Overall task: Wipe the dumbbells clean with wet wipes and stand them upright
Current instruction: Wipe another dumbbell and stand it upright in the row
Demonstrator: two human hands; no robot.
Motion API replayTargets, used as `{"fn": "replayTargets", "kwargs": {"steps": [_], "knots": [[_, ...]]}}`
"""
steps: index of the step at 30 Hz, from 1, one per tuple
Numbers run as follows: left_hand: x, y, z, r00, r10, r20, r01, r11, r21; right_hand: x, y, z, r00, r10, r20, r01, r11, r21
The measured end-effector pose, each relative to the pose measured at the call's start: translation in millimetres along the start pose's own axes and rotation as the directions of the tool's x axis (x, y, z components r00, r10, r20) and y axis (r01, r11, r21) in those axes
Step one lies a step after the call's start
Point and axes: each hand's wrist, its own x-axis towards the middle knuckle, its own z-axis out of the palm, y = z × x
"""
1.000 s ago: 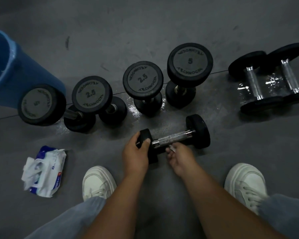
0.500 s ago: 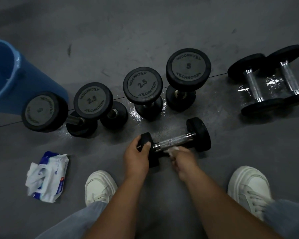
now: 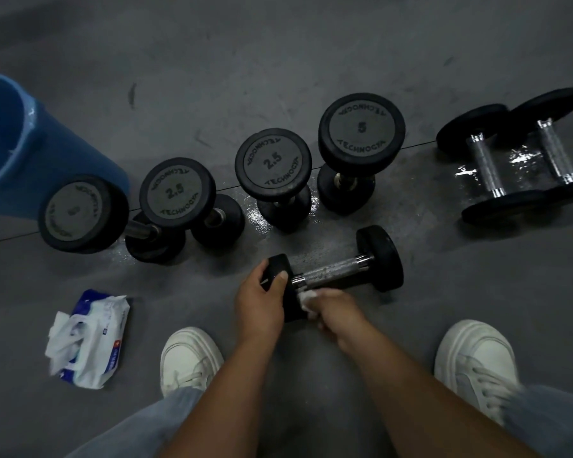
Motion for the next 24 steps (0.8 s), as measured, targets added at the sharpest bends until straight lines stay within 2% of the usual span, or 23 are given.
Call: {"fn": "replayTargets", "kwargs": {"steps": [1, 3, 4, 7, 8, 9, 10, 11, 12, 13, 14, 16, 18, 21, 24], "knots": [[-0.4, 0.7, -0.5, 1.000, -0.001, 0.001, 0.001, 1.000, -0.003, 1.0, 0.2, -0.5, 0.999, -0.026, -0.042, 0.026, 1.000, 0.010], [-3.0, 0.8, -1.5, 1.000, -0.012, 0.006, 0.012, 0.999, -0.032, 6.4, 0.3, -4.3, 0.966, -0.120, -0.229, 0.129, 0.991, 0.025], [-4.7, 1.5, -1.4, 0.999, -0.037, 0.016, 0.038, 0.997, -0.060, 6.1, -0.9, -4.4, 0.956, -0.161, -0.247, 0.163, 0.987, -0.011], [-5.1, 0.4, 0.7, 0.973, -0.217, 0.084, 0.230, 0.952, -0.201, -9.4, -8.3, 1.3, 0.973, -0.221, -0.060, 0.218, 0.975, -0.050], [-4.3, -0.4, 2.6, 0.947, -0.291, 0.134, 0.315, 0.920, -0.232, -13.2, -11.9, 1.4, 0.964, -0.258, -0.069, 0.257, 0.966, -0.031], [-5.2, -0.7, 4.7, 0.914, -0.351, 0.204, 0.394, 0.889, -0.234, -14.0, -14.7, -0.1, 0.935, -0.324, -0.148, 0.325, 0.946, -0.015], [-6.4, -0.4, 6.6, 0.871, -0.404, 0.278, 0.465, 0.861, -0.206, -9.9, -17.1, -4.4, 0.887, -0.395, -0.239, 0.390, 0.918, -0.073], [-9.0, 3.3, 7.5, 0.823, -0.453, 0.344, 0.530, 0.830, -0.174, -8.4, -21.4, -9.3, 0.847, -0.457, -0.271, 0.418, 0.888, -0.193], [-9.2, 4.8, 8.5, 0.771, -0.504, 0.391, 0.592, 0.792, -0.147, -6.6, -23.7, -14.5, 0.841, -0.491, -0.228, 0.391, 0.842, -0.371], [-7.7, 7.9, 9.7, 0.720, -0.545, 0.430, 0.650, 0.746, -0.143, -6.1, -26.6, -18.7, 0.868, -0.476, -0.140, 0.346, 0.784, -0.516], [-3.5, 9.6, 10.2, 0.672, -0.580, 0.460, 0.701, 0.698, -0.144, -4.7, -29.1, -23.3, 0.901, -0.427, -0.075, 0.309, 0.755, -0.578], [6.6, 15.5, 8.4, 0.586, -0.631, 0.508, 0.788, 0.591, -0.175, -6.5, -38.9, -31.2, 0.902, -0.427, -0.070, 0.321, 0.768, -0.554], [18.0, 25.1, 5.2, 0.524, -0.648, 0.553, 0.840, 0.501, -0.209, -13.7, -51.0, -37.4, 0.855, -0.499, -0.138, 0.373, 0.779, -0.505], [28.9, 32.8, 3.8, 0.499, -0.673, 0.546, 0.861, 0.459, -0.220, -26.5, -60.4, -44.4, 0.845, -0.506, -0.171, 0.392, 0.805, -0.444], [20.1, 23.4, 4.9, 0.522, -0.655, 0.546, 0.848, 0.466, -0.252, -37.6, -68.1, -57.9, 0.790, -0.572, -0.222, 0.412, 0.762, -0.500]]}}
